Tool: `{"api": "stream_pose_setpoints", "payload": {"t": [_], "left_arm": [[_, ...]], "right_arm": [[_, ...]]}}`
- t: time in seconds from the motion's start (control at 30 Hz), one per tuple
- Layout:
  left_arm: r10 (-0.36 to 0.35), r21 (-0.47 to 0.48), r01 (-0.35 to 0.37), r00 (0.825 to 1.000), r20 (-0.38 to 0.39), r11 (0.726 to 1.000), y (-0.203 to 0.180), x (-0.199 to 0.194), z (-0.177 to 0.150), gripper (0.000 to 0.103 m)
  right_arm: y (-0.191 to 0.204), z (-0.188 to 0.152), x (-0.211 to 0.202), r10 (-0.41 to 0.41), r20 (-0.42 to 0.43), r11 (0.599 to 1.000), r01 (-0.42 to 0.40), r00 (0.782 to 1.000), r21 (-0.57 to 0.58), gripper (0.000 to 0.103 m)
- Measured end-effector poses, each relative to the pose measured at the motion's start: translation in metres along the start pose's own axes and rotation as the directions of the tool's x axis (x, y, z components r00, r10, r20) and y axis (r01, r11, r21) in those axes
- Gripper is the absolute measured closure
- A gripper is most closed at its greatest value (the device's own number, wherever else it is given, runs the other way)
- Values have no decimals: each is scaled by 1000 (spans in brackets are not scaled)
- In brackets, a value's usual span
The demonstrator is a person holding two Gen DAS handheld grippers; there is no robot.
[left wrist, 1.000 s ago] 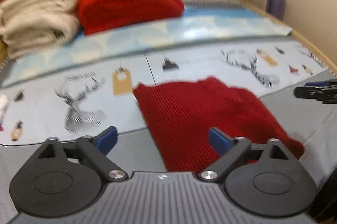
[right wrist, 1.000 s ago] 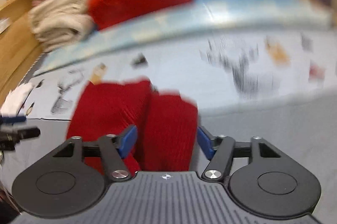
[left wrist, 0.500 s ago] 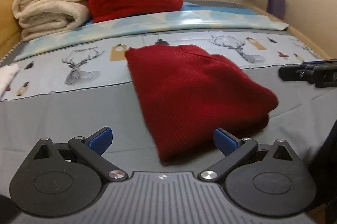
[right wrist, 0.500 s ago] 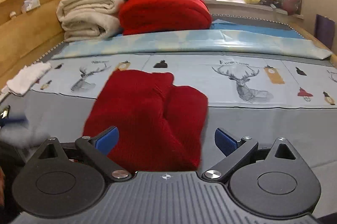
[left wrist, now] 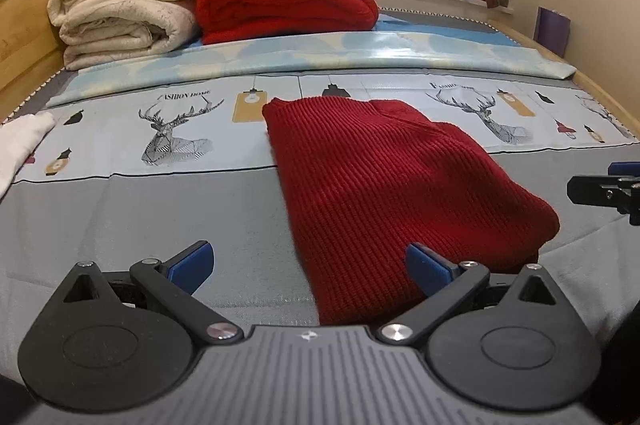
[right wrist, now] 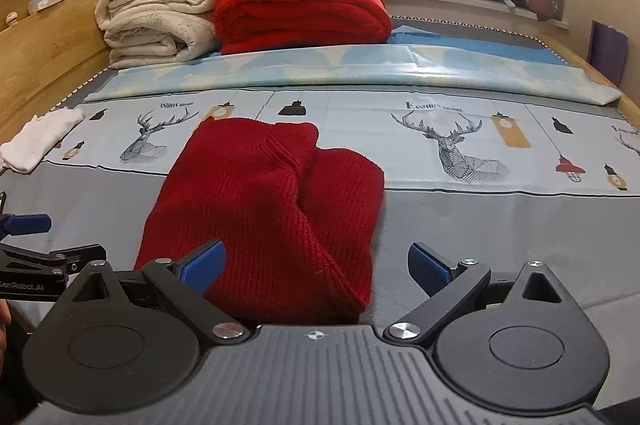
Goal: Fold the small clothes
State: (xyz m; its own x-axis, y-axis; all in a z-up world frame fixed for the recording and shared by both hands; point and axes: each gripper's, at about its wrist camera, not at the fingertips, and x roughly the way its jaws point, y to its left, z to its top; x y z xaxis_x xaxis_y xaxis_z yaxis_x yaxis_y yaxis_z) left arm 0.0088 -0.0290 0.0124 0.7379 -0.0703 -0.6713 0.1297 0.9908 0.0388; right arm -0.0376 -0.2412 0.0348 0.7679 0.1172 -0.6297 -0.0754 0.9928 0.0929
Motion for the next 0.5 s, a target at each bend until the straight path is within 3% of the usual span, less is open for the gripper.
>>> {"api": "stream_pose_setpoints", "payload": {"t": [0.23,0.5], "left_arm": [[16,-72,-16,1000,-6,997,13,1,3,1],[24,-89,-25,1000,-16,996,16,0,5,1]], "right_arm": [[5,1,3,5,-3,1000,-5,1000,-18,5],[12,0,7,-1,-5,998,1,1000,-67,5]]}}
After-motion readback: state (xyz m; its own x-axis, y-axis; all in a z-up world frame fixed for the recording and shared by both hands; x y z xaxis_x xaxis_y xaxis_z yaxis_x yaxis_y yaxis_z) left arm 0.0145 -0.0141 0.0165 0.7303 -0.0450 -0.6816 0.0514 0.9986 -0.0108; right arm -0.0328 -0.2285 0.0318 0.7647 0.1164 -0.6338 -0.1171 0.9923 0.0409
